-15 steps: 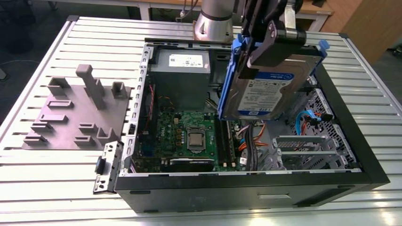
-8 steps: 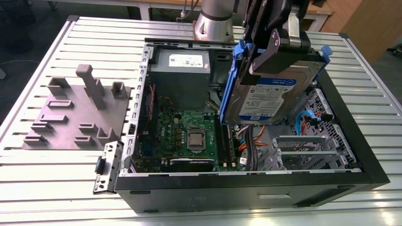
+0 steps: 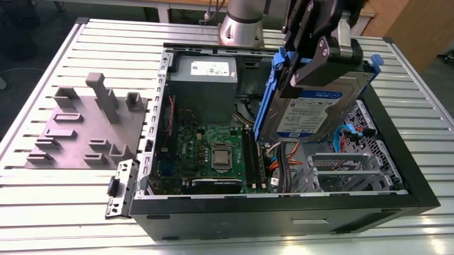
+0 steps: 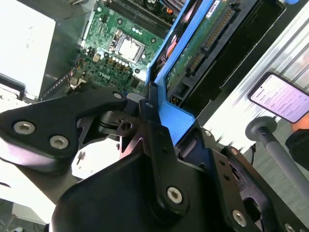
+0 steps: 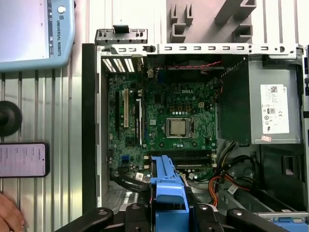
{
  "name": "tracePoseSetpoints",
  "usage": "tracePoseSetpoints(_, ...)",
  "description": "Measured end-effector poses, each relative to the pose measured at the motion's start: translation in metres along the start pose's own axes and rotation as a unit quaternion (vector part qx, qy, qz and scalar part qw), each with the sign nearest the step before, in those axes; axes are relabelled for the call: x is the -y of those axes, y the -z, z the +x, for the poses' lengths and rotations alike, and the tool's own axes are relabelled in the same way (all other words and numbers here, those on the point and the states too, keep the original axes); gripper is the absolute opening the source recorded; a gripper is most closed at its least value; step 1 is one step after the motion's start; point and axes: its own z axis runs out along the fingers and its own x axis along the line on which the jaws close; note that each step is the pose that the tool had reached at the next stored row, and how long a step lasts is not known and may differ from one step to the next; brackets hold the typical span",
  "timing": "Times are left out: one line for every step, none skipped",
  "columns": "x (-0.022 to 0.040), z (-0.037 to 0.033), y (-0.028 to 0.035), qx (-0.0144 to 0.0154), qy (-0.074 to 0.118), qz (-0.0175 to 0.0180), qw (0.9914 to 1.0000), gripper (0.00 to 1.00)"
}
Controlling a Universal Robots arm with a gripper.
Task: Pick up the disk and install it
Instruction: 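Insert the disk into the insertion slot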
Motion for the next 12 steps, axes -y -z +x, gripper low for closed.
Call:
tracePoseSetpoints(0.002, -0.0001, 0.0001, 0.0, 0.0, 0.0, 1.0, 0.36)
tracePoseSetpoints(0.0036, -0.0001, 0.0002, -0.0001, 0.0, 0.0, 1.0, 0.36)
tracePoseSetpoints(0.0045, -0.0002, 0.0002, -0.0001, 0.0, 0.0, 1.0, 0.36)
tracePoseSetpoints(0.0048, -0.0002, 0.0001, 0.0, 0.0, 0.0, 1.0, 0.36)
tracePoseSetpoints(0.0049, -0.0002, 0.0002, 0.0, 0.0, 0.0, 1.0, 0.36)
tracePoseSetpoints(0.0049, -0.0002, 0.0002, 0.0, 0.0, 0.0, 1.0, 0.36)
tracePoseSetpoints(0.0049, -0.0002, 0.0001, 0.0, 0.0, 0.0, 1.0, 0.36)
tracePoseSetpoints(0.005, -0.0002, 0.0001, 0.0, 0.0, 0.0, 1.0, 0.36)
tracePoseSetpoints(0.005, -0.0002, 0.0002, 0.0, 0.0, 0.0, 1.0, 0.36)
tracePoseSetpoints(0.005, -0.0002, 0.0001, 0.0, 0.0, 0.0, 1.0, 0.36)
tracePoseSetpoints(0.005, -0.0002, 0.0002, 0.0, 0.0, 0.0, 1.0, 0.36)
tracePoseSetpoints(0.005, -0.0002, 0.0002, 0.0, 0.0, 0.0, 1.0, 0.36)
